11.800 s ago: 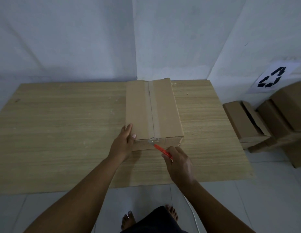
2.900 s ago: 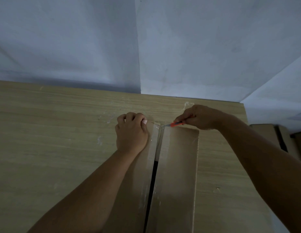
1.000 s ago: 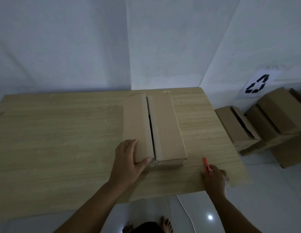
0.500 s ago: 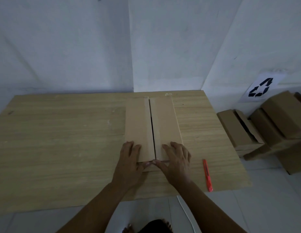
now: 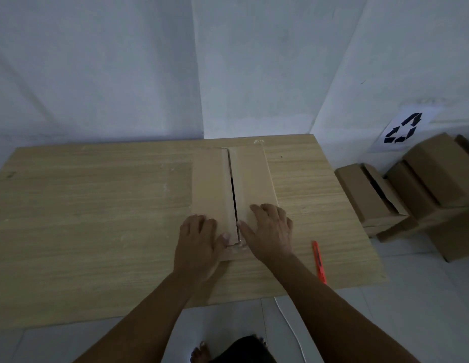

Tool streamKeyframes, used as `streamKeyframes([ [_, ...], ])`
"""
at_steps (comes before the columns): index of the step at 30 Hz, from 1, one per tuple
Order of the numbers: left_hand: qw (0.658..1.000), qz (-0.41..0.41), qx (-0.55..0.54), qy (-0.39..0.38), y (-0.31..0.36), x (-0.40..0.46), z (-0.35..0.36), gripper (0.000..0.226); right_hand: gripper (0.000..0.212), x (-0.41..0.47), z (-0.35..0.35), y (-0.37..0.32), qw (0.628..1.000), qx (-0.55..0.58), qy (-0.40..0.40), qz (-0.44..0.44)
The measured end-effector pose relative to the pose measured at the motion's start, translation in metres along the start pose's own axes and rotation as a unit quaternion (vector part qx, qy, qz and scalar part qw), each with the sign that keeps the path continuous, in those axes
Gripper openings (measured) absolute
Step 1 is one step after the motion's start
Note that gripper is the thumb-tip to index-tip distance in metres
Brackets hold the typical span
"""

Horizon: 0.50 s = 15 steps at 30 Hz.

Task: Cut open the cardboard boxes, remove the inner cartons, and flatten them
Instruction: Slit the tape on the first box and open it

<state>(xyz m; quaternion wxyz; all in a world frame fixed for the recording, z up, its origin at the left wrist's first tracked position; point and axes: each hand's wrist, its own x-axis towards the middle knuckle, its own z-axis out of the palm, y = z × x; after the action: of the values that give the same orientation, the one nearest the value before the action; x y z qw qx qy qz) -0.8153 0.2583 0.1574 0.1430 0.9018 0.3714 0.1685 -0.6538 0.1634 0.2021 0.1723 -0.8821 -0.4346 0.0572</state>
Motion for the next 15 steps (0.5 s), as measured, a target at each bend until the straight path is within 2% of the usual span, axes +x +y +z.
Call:
streamKeyframes([
  [3,0.999,0.009,0.044,-0.014,0.002,0.012,-0.003,0.049,0.078,0.012,0.001,-0.009,0.996,-0.037,-0.067,0.048],
  [6,0.998,-0.016,0.051,-0.029,0.009,0.010,0.000,0.055,0.072,0.014,0.000,-0.013,0.992,-0.058,-0.089,0.066],
  [10,0.993,-0.058,0.077,-0.073,0.019,0.008,0.001,0.057,0.048,0.020,-0.021,-0.019,0.993,0.060,-0.059,0.081],
  [13,0.990,-0.059,0.083,-0.103,0.023,0.014,-0.002,0.054,0.050,0.019,-0.044,-0.005,0.980,0.172,-0.007,0.095],
  [15,0.990,-0.065,0.067,-0.104,0.025,0.018,-0.003,0.054,0.051,0.016,-0.058,0.009,0.973,0.207,0.052,0.083],
])
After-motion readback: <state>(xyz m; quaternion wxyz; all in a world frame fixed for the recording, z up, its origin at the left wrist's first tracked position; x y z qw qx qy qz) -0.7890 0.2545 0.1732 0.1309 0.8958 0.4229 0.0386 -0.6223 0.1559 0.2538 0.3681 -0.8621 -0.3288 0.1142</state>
